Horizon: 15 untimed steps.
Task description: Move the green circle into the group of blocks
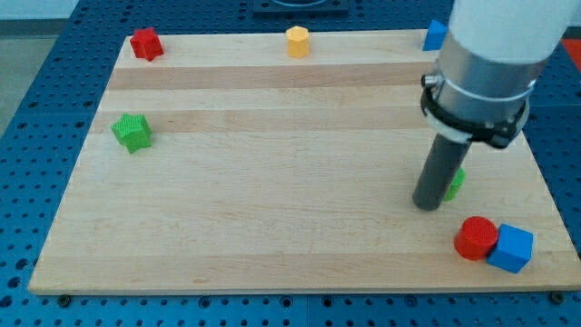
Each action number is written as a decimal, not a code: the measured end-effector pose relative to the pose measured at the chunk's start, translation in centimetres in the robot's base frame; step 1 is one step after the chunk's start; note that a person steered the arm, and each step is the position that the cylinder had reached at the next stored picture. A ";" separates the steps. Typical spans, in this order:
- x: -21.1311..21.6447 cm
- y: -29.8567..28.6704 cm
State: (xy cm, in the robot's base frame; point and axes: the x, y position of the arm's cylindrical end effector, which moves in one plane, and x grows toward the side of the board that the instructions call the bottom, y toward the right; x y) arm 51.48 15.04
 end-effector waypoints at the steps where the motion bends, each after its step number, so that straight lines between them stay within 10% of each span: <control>1: -2.9 -0.7; 3: -8.8 0.3; 8: -0.8 3.5; 15: -0.4 6.1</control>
State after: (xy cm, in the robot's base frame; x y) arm 51.11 21.13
